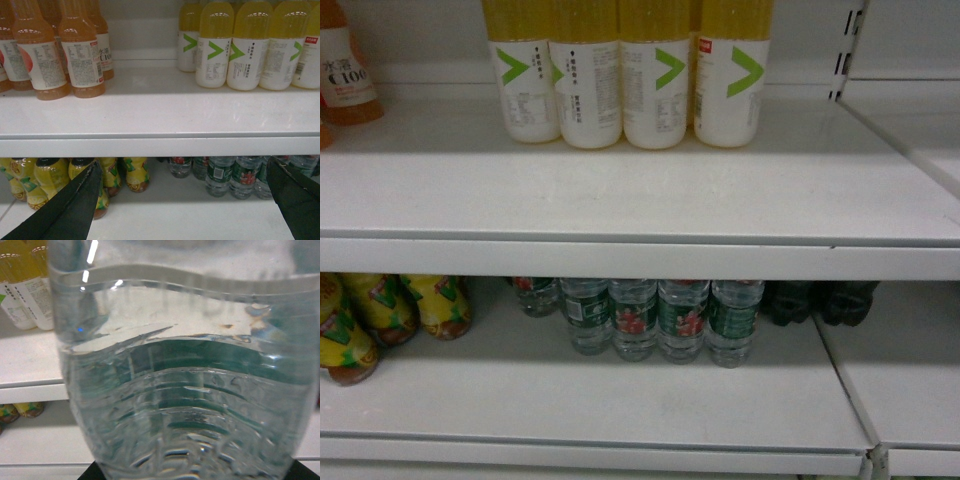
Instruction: Move water from second to third shelf
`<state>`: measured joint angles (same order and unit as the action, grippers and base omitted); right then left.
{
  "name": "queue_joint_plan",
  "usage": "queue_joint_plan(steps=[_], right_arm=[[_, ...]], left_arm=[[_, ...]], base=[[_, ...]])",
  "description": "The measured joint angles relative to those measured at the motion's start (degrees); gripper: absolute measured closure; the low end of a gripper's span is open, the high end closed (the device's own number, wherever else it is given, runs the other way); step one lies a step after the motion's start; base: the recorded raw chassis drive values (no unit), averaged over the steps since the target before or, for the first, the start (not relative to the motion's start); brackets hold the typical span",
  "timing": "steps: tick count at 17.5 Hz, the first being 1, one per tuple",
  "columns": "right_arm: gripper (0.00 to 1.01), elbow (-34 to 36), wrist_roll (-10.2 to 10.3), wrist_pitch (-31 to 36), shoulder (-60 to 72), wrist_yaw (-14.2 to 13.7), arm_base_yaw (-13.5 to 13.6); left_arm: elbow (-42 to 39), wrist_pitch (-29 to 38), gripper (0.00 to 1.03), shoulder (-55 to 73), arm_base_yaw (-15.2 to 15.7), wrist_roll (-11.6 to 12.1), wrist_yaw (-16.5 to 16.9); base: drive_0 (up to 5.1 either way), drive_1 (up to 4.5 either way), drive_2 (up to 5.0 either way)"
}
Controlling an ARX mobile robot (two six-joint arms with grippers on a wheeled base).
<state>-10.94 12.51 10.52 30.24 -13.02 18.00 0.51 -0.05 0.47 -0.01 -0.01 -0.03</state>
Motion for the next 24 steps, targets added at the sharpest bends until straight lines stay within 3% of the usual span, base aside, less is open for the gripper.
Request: queue_joint_plan(steps=[24], right_arm=[[0.59, 0.0, 0.0, -0.3, 0.0, 0.0, 0.0]], left_arm=[[0.0, -0.1, 0.05, 0.0, 0.0, 0.0, 0.0]], base=[[0.0, 0.00, 0.0]])
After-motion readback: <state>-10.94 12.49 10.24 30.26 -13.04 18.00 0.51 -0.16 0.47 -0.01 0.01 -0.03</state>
